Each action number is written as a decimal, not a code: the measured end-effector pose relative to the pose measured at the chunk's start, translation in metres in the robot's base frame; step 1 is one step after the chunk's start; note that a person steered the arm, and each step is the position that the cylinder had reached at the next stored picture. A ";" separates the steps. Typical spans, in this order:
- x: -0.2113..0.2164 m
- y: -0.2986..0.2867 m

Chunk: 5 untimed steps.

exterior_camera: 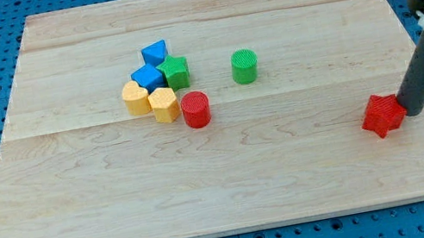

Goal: Push green circle diagonally above red star

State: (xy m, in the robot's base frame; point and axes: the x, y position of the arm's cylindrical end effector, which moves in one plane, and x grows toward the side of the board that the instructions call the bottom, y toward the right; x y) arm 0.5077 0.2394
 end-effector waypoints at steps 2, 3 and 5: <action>0.013 -0.051; -0.005 -0.031; -0.154 -0.057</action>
State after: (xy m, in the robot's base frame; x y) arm 0.3541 0.1822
